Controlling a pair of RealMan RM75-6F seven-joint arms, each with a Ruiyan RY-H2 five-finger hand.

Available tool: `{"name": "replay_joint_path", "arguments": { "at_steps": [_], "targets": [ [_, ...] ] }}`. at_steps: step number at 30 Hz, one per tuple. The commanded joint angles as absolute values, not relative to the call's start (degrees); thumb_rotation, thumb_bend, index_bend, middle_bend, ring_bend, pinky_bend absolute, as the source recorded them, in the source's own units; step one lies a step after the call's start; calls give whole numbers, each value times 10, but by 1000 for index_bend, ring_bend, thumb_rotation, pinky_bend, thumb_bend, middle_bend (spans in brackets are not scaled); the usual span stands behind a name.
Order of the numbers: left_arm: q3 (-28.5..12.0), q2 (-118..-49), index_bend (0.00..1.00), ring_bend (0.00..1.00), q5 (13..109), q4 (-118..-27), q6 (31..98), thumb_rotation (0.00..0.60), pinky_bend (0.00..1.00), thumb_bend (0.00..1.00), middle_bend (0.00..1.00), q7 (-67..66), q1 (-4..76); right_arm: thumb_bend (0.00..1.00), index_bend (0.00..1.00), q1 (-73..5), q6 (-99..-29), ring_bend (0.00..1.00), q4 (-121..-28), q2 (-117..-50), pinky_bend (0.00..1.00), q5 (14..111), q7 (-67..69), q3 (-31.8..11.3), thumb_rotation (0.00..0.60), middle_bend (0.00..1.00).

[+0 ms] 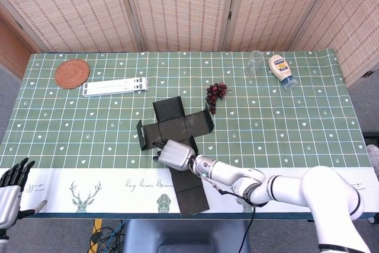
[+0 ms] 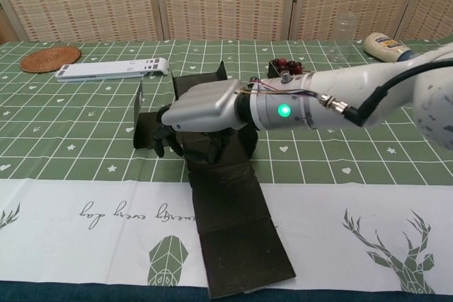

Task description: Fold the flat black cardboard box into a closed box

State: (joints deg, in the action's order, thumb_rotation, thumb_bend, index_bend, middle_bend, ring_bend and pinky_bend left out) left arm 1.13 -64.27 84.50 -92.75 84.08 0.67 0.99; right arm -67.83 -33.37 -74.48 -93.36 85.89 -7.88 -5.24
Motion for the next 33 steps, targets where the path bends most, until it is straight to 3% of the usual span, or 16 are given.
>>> {"name": "replay_joint_path", "arguments": {
  "at_steps": [1,12,22,28,33],
  "targets": [
    [12,-643,26,0,847,-926,842,600,82,140,0,8,10,623,269,-654,-350,103,-783,-892,195,858,-98,-31,600,391],
    [13,-644,26,0,857,-929,845,600,82,140,0,6,9,636,280,-601,-370,105,-819,-800,195,839,-149,12,600,417],
    [12,-643,26,0,859,-940,845,600,82,140,0,-5,10,638,282,-589,-404,113,-849,-818,195,805,-38,-47,600,393],
    [12,-640,26,0,859,-941,848,600,82,140,0,-5,8,638,276,-604,-390,113,-820,-854,195,742,-72,-81,600,350],
    [12,-642,26,0,854,-939,843,600,82,140,0,-5,8,638,196,-624,-370,113,-792,-884,195,656,-125,-102,600,279]
  ]
}}
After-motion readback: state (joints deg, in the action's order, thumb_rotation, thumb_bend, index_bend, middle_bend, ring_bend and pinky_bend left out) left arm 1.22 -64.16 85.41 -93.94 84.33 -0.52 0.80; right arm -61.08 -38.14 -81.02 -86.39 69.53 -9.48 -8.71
